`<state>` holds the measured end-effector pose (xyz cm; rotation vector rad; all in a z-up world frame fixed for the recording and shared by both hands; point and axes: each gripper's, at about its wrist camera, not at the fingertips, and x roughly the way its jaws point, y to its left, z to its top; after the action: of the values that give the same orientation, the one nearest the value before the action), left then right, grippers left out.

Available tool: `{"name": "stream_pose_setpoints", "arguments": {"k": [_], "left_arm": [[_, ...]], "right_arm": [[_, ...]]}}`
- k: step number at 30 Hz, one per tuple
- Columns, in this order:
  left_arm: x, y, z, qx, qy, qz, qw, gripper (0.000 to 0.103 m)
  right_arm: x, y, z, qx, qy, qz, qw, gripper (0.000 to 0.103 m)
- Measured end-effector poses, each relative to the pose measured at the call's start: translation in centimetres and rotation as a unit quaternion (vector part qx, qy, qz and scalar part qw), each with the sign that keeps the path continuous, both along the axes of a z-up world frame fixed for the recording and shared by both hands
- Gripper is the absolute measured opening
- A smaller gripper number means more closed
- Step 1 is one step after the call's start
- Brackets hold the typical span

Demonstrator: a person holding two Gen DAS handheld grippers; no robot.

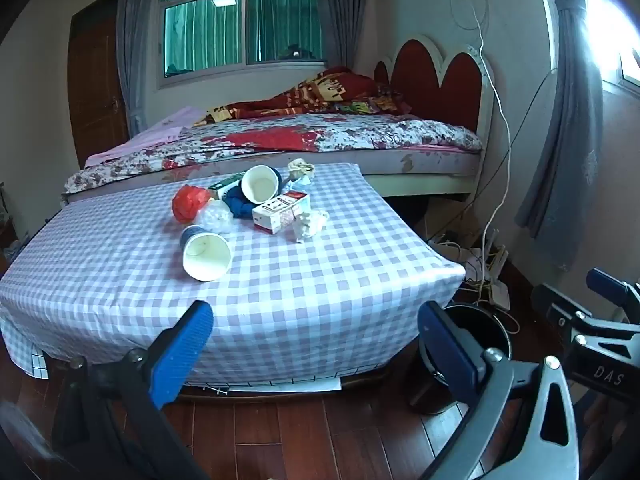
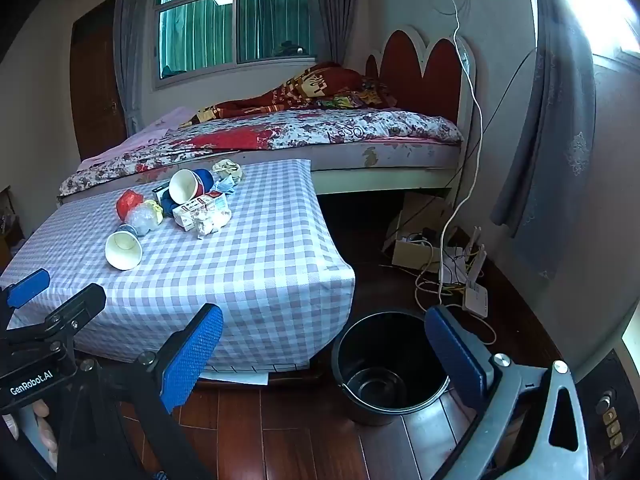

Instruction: Collect trash

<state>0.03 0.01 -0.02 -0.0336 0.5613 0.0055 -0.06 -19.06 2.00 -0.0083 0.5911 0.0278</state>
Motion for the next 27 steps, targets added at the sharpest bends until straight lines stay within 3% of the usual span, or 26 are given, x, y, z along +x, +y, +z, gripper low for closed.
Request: {"name": "stream_pose_setpoints", "arguments": {"k": [27], "left_arm": [[-0.2,0.4,0.1,0.01,0.007,0.003,0.9999,0.102]], "right_arm": [[0.1,0.1,0.4,0.002,-0.007,-0.003,1.0,0.102]]}}
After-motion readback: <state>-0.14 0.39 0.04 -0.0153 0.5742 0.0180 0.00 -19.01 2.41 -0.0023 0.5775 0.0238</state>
